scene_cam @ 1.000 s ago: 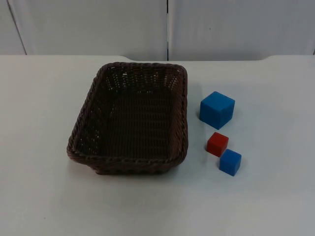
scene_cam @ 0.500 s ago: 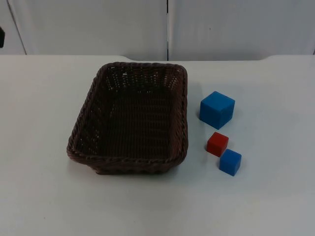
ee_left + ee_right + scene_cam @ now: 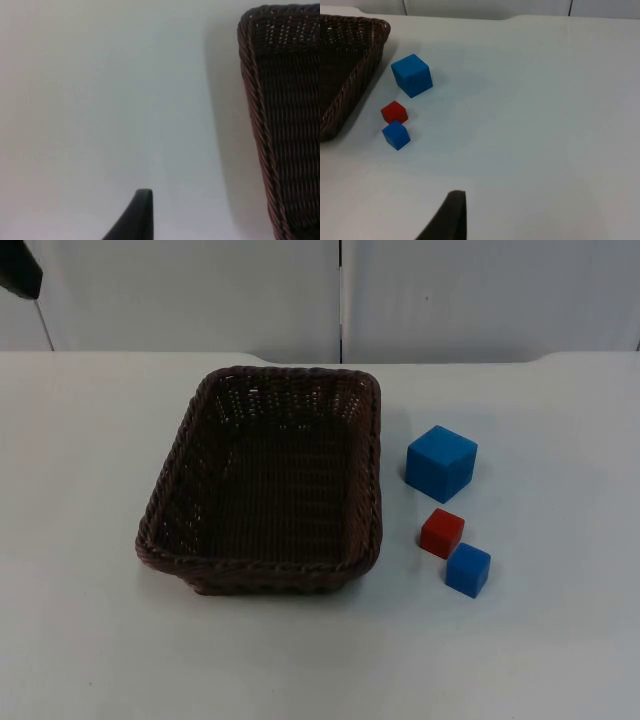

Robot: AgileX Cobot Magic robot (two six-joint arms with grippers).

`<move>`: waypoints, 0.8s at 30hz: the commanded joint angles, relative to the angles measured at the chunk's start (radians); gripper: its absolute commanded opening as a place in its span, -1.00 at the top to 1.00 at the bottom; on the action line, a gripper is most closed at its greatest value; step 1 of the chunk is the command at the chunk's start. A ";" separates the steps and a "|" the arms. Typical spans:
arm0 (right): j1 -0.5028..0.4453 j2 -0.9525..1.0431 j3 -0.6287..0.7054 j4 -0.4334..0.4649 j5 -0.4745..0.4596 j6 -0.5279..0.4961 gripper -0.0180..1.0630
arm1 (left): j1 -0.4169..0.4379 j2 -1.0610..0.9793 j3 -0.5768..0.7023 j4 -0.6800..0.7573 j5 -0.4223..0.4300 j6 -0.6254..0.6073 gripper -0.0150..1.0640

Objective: Pick up the basket with the left hand and place the largest block into the basket with the right hand.

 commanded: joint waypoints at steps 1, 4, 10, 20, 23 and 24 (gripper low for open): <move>-0.005 -0.004 0.002 0.001 -0.003 -0.003 -0.98 | -0.002 0.022 -0.022 -0.018 0.003 0.016 -0.97; -0.005 -0.004 0.002 0.001 -0.003 -0.003 -0.98 | -0.002 0.051 -0.042 -0.037 0.004 0.035 -0.97; -0.005 -0.004 0.002 0.001 -0.003 -0.003 -0.98 | -0.002 0.145 -0.089 -0.057 0.020 0.058 -0.97; -0.005 -0.004 0.002 0.001 -0.003 -0.003 -0.98 | -0.015 0.302 -0.127 -0.229 0.020 0.202 -0.97; -0.005 -0.004 0.002 0.001 -0.003 -0.003 -0.98 | -0.035 0.341 -0.134 -0.229 0.020 0.204 -0.97; -0.005 -0.004 0.002 0.001 -0.003 -0.003 -0.98 | -0.050 0.373 -0.134 -0.229 0.010 0.218 -0.97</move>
